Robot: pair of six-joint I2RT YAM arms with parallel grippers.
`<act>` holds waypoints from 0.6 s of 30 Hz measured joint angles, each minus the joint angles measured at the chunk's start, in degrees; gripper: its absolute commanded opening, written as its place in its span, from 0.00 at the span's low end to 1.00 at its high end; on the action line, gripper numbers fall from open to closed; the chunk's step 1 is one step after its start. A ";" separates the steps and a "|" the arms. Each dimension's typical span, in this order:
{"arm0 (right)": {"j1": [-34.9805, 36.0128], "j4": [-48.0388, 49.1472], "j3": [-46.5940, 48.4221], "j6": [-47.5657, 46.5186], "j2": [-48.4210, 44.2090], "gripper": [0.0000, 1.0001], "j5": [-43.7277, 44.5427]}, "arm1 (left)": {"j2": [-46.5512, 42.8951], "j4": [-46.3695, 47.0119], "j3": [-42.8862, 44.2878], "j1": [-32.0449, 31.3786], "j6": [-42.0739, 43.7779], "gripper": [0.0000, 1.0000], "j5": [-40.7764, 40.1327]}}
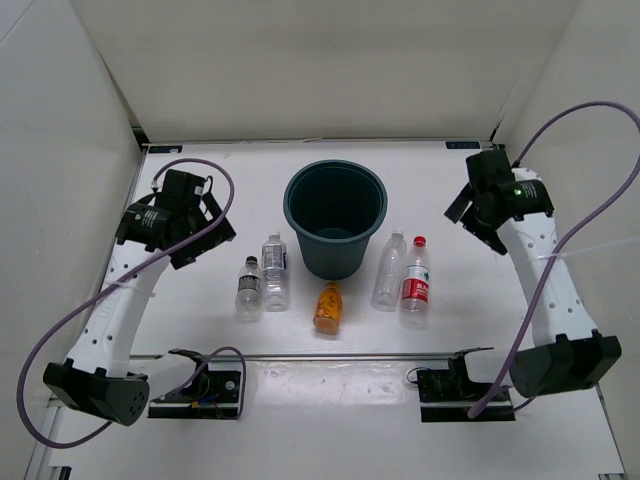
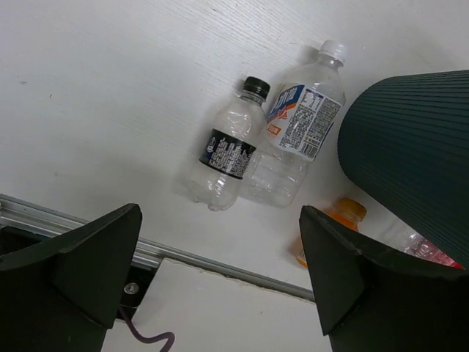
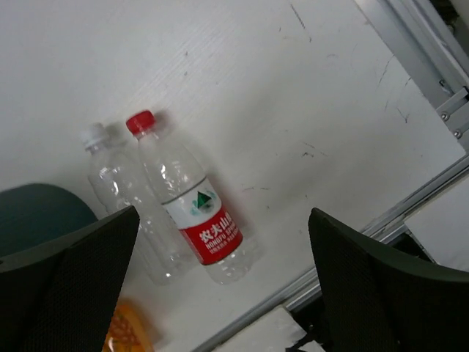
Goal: Put the plastic bottles in the bin
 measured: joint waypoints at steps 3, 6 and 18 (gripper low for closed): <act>0.22 0.94 -5.27 -2.78 -3.65 1.00 -2.93 | 1.33 -0.59 0.02 0.37 0.24 1.00 0.00; 0.22 0.50 -6.08 -4.57 -3.56 1.00 -5.46 | 2.10 -1.49 -0.11 0.98 0.24 1.00 -0.04; -1.70 9.75 -14.95 -8.39 9.18 1.00 -21.97 | 7.43 -1.84 -4.83 3.63 0.48 1.00 2.75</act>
